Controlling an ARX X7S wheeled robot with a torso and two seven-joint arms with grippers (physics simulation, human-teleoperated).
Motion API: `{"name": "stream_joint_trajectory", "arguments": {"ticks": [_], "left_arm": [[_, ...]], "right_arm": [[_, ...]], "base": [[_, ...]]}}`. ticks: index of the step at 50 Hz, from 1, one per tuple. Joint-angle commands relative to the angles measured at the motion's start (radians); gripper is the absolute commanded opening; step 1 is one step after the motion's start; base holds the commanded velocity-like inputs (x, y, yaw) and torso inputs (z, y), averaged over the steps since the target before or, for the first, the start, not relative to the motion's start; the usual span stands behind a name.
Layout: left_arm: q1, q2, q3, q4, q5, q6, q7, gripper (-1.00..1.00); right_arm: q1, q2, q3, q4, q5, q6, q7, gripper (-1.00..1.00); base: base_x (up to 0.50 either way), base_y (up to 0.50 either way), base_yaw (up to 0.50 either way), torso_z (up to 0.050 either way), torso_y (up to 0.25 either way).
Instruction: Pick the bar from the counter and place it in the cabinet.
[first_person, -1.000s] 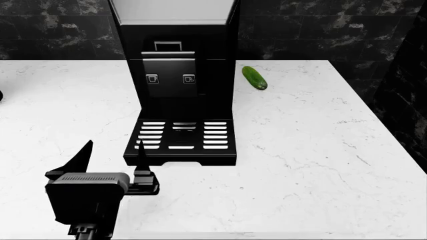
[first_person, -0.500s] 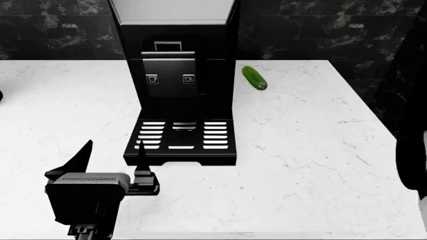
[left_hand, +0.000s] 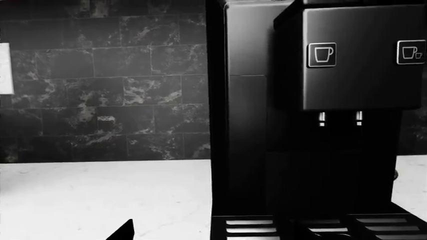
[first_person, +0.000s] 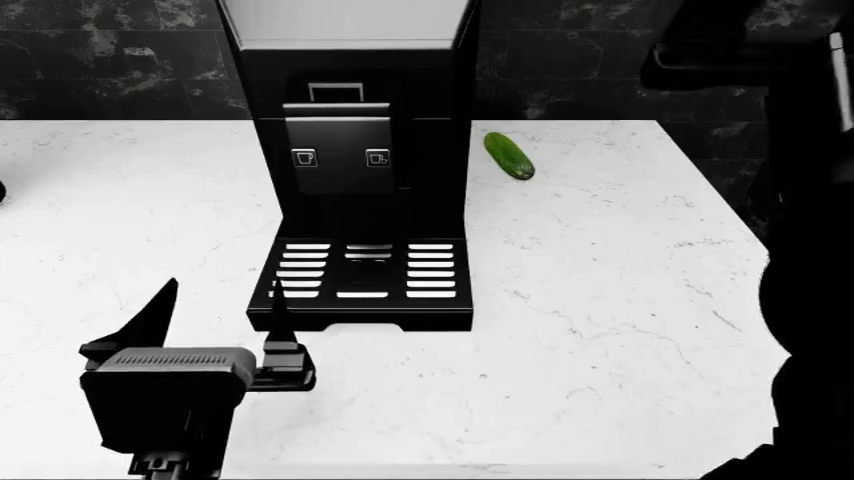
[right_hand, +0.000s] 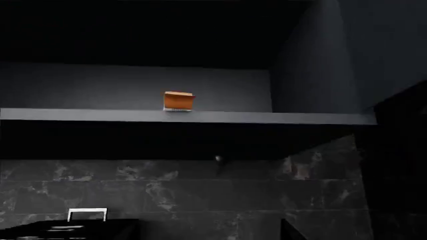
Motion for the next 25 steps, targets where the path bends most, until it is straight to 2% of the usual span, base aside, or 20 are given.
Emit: {"name": "stream_joint_trajectory", "arguments": {"ticks": [1, 25], "left_arm": [[-0.003, -0.003, 0.002, 0.003, 0.002, 0.003, -0.004, 1.00], [0.003, 0.004, -0.001, 0.014, -0.001, 0.012, -0.027, 1.00]], "right_arm": [[-0.398, -0.052, 0.061, -0.139, -0.007, -0.136, 0.024, 1.00], [-0.686, -0.091, 0.008, -0.011, -0.010, -0.355, -0.002, 1.00]], "base": [[0.00, 0.00, 0.00, 0.000, 0.000], [0.00, 0.00, 0.00, 0.000, 0.000]]}}
